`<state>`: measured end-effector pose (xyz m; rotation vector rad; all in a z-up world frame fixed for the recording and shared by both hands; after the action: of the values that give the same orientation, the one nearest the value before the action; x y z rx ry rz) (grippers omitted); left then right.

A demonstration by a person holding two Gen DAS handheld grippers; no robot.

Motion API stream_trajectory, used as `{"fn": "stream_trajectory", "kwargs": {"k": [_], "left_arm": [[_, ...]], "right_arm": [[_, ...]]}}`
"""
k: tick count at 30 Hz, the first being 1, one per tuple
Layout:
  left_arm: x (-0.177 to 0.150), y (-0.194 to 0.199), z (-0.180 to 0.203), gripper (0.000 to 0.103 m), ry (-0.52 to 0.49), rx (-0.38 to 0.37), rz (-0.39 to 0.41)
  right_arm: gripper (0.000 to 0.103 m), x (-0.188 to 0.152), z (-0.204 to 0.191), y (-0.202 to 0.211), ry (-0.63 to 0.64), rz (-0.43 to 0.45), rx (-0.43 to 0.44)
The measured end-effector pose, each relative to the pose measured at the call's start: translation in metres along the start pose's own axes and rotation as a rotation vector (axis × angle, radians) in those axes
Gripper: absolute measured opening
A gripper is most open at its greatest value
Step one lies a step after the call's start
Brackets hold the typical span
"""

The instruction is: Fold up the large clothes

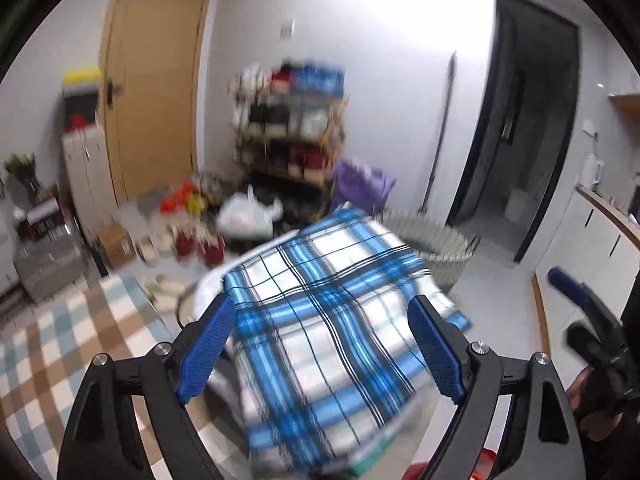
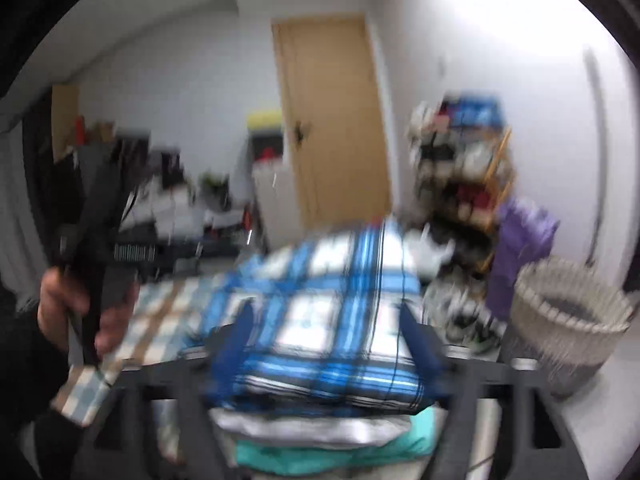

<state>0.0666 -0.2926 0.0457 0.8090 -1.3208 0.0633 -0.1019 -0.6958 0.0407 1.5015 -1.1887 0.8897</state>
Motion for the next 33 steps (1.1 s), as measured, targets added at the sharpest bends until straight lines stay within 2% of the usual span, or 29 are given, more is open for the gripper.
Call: {"fn": "stream_trajectory", "kwargs": {"k": [1, 2, 4, 5, 9, 13, 14, 17, 20, 24, 26, 28, 30, 33], "left_arm": [[-0.006, 0.025, 0.009, 0.087, -0.013, 0.016, 0.048], [-0.01, 0.032, 0.01, 0.088, -0.017, 0.03, 0.079], [-0.019, 0.051, 0.013, 0.098, -0.02, 0.032, 0.138], [-0.03, 0.069, 0.02, 0.102, -0.023, 0.055, 0.167], [-0.053, 0.102, 0.031, 0.102, -0.05, 0.128, 0.244], [-0.076, 0.116, 0.033, 0.102, -0.045, 0.211, 0.236], [-0.081, 0.118, 0.033, 0.102, -0.03, 0.216, 0.232], [-0.095, 0.125, 0.028, 0.102, -0.012, 0.25, 0.232], [-0.107, 0.131, 0.025, 0.102, 0.014, 0.28, 0.231], [-0.11, 0.127, 0.022, 0.102, 0.039, 0.295, 0.204], [-0.109, 0.128, 0.024, 0.102, 0.028, 0.325, 0.223], [-0.107, 0.123, 0.026, 0.102, 0.033, 0.323, 0.223], [-0.105, 0.118, 0.028, 0.102, 0.04, 0.305, 0.222], [-0.102, 0.109, 0.031, 0.102, 0.038, 0.319, 0.226]], "right_arm": [[0.103, 0.001, -0.011, 0.02, 0.002, 0.065, 0.011], [0.103, 0.001, -0.022, 0.04, 0.011, 0.125, 0.011], [0.103, -0.004, -0.045, 0.07, 0.03, 0.203, -0.049], [0.103, -0.009, -0.053, 0.078, 0.037, 0.215, -0.071], [0.103, -0.033, -0.088, 0.105, 0.058, 0.257, -0.141], [0.103, -0.055, -0.127, 0.125, 0.162, 0.332, -0.227], [0.103, -0.062, -0.134, 0.129, 0.184, 0.336, -0.218], [0.103, -0.072, -0.14, 0.145, 0.106, 0.36, -0.189], [0.103, -0.079, -0.139, 0.149, 0.06, 0.326, -0.17], [0.103, -0.09, -0.149, 0.148, 0.125, 0.301, -0.252], [0.103, -0.095, -0.152, 0.158, 0.129, 0.342, -0.287], [0.103, -0.098, -0.151, 0.166, 0.113, 0.391, -0.32], [0.103, -0.098, -0.149, 0.17, 0.095, 0.405, -0.283], [0.103, -0.097, -0.142, 0.173, 0.058, 0.405, -0.287]]}}
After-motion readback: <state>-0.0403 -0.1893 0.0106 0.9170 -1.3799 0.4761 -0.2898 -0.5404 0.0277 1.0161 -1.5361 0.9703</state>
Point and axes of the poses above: each gripper's, at about its wrist camera, not at the fingertips, and y roughly against the way its jaws point, z to its right, x to its top, the point moved 6 cm from there along -y, roughly the way its jaws point, and after that the axes turned 7 degrees about -y, right-handed, at the moved point
